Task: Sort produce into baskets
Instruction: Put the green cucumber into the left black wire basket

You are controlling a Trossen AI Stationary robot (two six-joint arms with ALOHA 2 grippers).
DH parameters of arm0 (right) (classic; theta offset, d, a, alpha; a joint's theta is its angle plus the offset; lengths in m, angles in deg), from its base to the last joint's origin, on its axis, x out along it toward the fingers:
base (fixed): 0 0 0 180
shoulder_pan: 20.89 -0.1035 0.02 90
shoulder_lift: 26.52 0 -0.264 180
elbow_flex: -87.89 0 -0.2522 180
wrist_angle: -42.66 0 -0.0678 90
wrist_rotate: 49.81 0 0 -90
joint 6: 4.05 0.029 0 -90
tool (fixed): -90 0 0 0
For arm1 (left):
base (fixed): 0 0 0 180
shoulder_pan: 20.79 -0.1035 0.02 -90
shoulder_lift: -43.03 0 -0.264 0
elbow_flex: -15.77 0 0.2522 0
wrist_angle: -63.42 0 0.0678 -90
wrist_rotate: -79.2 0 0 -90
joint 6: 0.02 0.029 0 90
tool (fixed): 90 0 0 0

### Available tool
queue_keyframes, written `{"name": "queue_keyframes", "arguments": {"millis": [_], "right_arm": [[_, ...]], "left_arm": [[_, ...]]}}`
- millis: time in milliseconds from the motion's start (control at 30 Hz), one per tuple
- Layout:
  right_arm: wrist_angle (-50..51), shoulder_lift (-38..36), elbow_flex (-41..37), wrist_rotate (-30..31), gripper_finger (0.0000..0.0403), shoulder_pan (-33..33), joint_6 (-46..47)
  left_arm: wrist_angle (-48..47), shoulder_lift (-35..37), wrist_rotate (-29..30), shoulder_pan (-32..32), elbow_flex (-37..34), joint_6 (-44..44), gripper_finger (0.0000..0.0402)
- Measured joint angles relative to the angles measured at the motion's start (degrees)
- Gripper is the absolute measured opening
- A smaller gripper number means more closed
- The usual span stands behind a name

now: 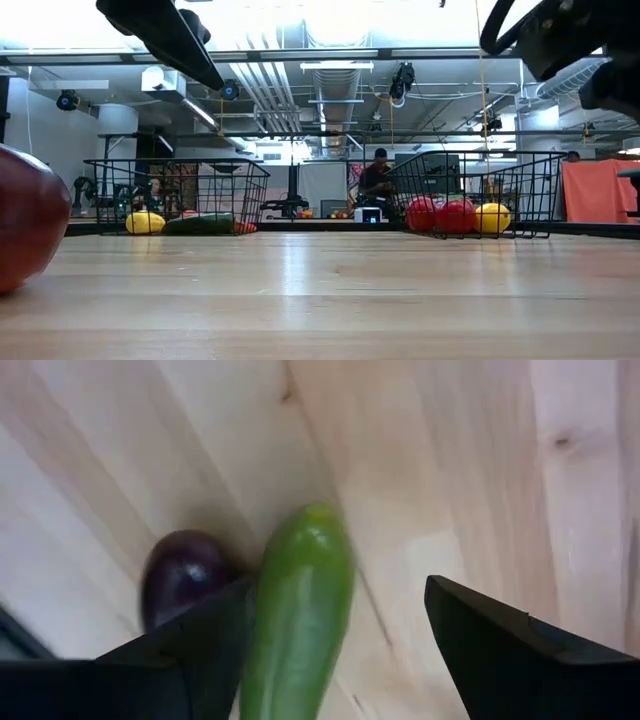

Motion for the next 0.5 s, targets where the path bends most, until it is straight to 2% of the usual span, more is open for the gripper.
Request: {"name": "queue_keyframes", "arguments": {"millis": [500], "right_arm": [[-3.33, 0.00, -5.26, -1.20, 0.0281, 0.15, 0.05]], "left_arm": [[0.04, 0.00, 0.11, 0.00, 0.00, 0.00, 0.0208]]}}
